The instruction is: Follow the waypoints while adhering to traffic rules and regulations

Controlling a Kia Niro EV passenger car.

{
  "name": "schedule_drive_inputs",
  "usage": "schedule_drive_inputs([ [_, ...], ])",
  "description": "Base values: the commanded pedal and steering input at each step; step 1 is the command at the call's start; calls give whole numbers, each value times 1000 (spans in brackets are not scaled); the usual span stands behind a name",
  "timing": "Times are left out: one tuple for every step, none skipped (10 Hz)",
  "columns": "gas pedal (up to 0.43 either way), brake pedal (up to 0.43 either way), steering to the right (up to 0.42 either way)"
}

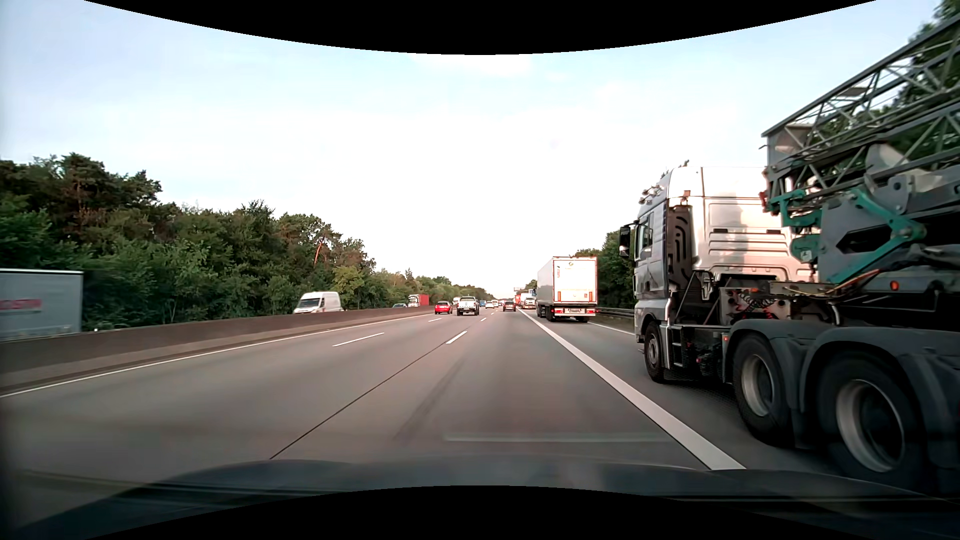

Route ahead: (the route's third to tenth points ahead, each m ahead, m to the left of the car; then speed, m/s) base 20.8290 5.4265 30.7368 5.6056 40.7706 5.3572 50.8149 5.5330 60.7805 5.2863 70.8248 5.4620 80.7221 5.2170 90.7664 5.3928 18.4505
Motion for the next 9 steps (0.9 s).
schedule_drive_inputs([
  [79, 0, -4],
  [79, 0, -4],
  [79, 0, -4],
  [79, 0, -4],
  [79, 0, -4],
  [79, 0, -5],
  [79, 0, -5],
  [79, 0, -5],
  [79, 0, -5],
])
